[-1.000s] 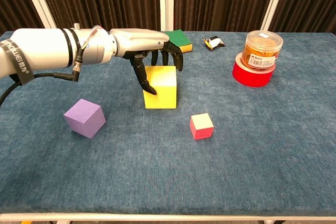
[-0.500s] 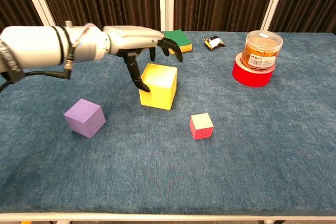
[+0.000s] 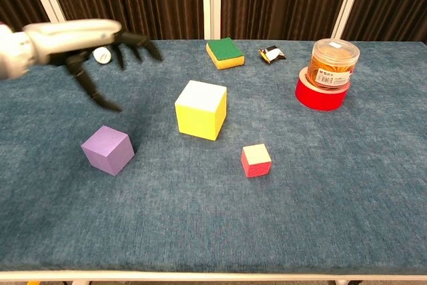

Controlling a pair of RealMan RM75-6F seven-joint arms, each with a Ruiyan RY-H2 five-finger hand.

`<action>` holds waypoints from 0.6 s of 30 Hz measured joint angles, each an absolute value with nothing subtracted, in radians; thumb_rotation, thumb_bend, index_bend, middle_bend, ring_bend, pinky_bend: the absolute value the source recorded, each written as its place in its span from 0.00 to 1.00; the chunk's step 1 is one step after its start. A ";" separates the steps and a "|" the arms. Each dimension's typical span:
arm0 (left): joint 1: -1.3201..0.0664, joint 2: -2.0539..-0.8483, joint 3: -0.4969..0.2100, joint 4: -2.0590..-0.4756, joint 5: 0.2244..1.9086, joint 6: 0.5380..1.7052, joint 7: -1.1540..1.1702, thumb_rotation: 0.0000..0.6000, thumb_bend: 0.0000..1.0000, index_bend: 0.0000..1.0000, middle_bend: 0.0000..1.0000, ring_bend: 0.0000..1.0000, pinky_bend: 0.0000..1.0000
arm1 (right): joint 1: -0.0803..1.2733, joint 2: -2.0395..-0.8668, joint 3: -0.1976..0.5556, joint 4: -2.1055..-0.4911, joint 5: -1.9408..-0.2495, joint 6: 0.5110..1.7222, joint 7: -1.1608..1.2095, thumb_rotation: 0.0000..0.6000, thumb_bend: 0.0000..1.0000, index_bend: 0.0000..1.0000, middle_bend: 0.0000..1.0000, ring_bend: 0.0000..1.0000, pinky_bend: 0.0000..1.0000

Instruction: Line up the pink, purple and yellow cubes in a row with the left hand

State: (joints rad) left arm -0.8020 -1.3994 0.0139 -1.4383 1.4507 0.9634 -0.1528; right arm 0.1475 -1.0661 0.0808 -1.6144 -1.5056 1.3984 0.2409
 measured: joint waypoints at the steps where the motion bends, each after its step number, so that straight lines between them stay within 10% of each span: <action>1: -0.792 -1.391 0.024 -1.456 1.452 0.967 -0.137 1.00 0.07 0.29 0.46 0.47 0.62 | 0.150 -1.067 0.081 -1.614 -1.508 1.397 0.242 1.00 0.17 0.04 0.16 0.00 0.08; 18: -0.731 -1.428 0.049 -1.510 1.349 0.892 0.080 1.00 0.07 0.31 0.87 0.91 0.98 | 0.150 -1.062 0.073 -1.613 -1.512 1.398 0.250 1.00 0.17 0.04 0.18 0.00 0.08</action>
State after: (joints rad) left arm -0.7313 -1.4278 0.0488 -1.5103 1.3487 0.8923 0.0796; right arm 0.1501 -1.0617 0.0735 -1.6132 -1.5120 1.3982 0.2502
